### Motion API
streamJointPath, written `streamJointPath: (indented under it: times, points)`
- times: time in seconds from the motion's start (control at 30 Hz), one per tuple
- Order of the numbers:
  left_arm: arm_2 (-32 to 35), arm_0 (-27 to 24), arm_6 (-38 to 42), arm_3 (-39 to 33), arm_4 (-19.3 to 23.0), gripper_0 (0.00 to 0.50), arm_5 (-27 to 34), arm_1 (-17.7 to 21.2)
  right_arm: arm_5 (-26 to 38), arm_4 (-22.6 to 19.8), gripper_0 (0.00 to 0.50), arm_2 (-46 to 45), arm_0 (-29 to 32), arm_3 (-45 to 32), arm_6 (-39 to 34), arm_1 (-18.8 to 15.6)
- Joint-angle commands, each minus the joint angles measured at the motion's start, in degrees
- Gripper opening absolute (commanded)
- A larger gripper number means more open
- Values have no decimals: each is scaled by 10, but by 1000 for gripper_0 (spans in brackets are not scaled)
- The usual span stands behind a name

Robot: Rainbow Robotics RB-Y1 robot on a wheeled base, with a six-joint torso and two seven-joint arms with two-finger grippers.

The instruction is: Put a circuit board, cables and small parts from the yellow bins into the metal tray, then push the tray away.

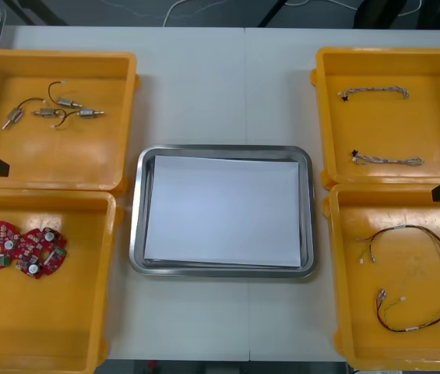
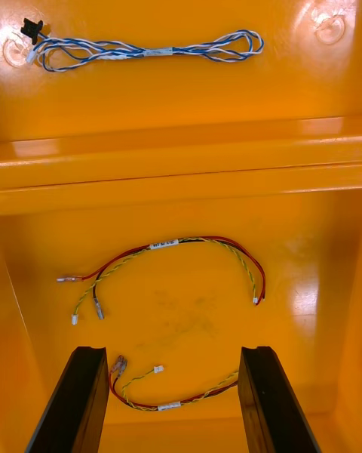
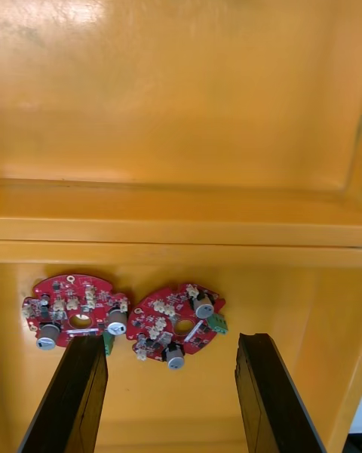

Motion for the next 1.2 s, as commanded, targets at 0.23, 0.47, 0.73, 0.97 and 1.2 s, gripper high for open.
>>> streamJointPath:
  times: [0.23, 0.47, 0.73, 0.97, 1.2]
  points:
    - [8, 10, -76, -28, 28, 480, 4, 10, -6, -7, 500, -6, 21, -5, 29, 18]
    - [46, 62, -73, -94, 41, 480, 4, 11, -18, -13, 500, -6, 55, -10, 33, 19]
    - [110, 141, -75, -159, 84, 484, 4, 10, -81, 2, 500, -5, 143, -69, 15, 19]
    - [122, 244, -21, -231, 83, 486, 4, 6, -128, 1, 500, -4, 201, -87, -21, 22]
    - [100, 286, 62, -274, 43, 487, -36, -28, -135, 51, 500, 41, 218, -107, -96, 27]
